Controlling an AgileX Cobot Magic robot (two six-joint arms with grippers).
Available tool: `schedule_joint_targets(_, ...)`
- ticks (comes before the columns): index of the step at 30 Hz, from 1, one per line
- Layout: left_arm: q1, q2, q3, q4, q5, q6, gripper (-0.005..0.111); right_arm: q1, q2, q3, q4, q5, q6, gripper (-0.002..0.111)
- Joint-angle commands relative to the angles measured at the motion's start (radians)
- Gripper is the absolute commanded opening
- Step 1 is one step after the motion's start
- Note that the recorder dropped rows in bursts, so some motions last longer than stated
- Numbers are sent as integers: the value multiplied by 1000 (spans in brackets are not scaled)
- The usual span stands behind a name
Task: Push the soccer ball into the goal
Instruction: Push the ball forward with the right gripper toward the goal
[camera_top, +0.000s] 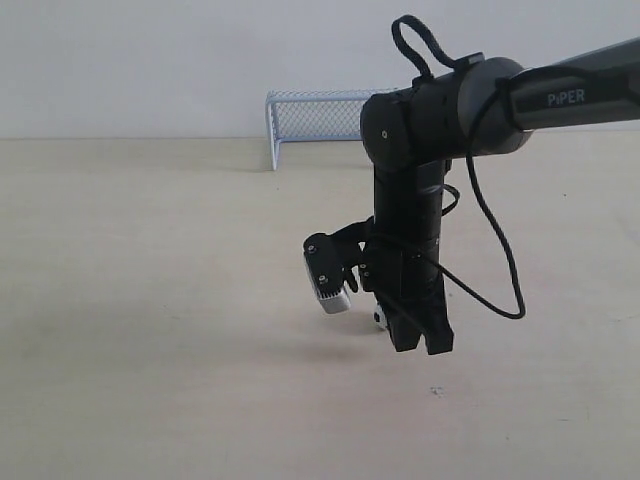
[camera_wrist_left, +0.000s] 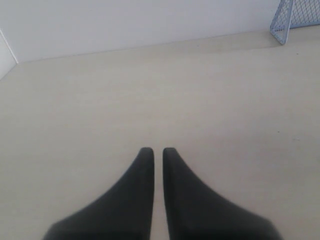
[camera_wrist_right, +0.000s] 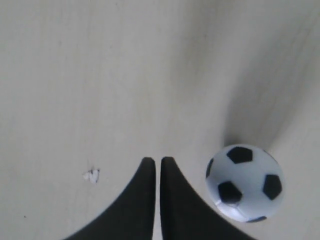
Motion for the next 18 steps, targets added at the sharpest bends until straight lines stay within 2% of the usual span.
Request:
schedule_joint_targets(1, -8, 5, -4, 0, -3, -9, 6, 2, -3, -5, -10, 28, -2, 0)
schedule_joint_targets(18, -8, 5, -4, 0, -3, -9, 6, 2, -10, -5, -10, 61, -11, 0)
